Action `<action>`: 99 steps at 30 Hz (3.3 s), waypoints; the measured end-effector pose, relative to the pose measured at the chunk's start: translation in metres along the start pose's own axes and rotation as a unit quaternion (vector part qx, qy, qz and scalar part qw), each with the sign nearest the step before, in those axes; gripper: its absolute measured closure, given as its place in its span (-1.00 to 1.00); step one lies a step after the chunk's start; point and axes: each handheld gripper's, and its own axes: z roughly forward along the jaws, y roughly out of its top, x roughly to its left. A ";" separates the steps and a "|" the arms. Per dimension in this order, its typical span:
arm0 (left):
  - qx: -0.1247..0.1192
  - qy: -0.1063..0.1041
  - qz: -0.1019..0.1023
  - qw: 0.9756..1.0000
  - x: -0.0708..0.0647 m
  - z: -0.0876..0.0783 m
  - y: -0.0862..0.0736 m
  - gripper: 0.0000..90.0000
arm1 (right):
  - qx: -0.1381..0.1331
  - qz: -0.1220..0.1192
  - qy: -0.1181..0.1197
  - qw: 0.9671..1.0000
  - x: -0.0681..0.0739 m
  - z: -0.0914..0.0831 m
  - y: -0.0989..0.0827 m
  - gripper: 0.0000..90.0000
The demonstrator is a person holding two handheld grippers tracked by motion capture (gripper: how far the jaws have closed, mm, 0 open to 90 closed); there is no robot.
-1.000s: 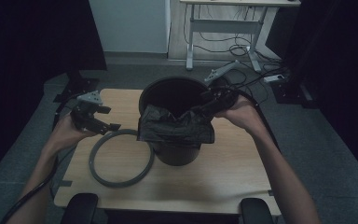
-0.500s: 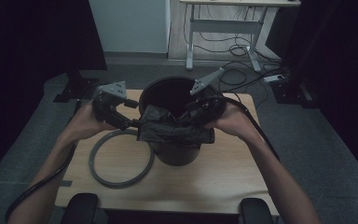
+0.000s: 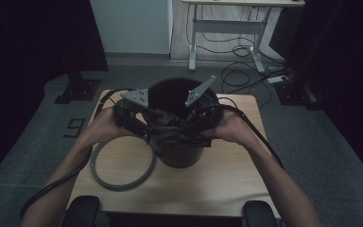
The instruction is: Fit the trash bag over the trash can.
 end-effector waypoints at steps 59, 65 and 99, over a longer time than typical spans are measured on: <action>0.013 -0.012 -0.001 1.000 0.013 -0.005 -0.005 0.90 | -0.015 0.003 -0.058 0.998 -0.004 0.001 0.010 0.98; 0.015 0.013 -0.012 1.000 0.016 -0.012 -0.006 0.98 | -0.013 0.013 -0.070 0.997 -0.008 -0.008 -0.001 0.98; -0.009 0.149 -0.138 0.979 0.073 -0.049 -0.052 0.61 | -0.010 0.141 -0.178 0.974 -0.059 -0.081 -0.093 0.73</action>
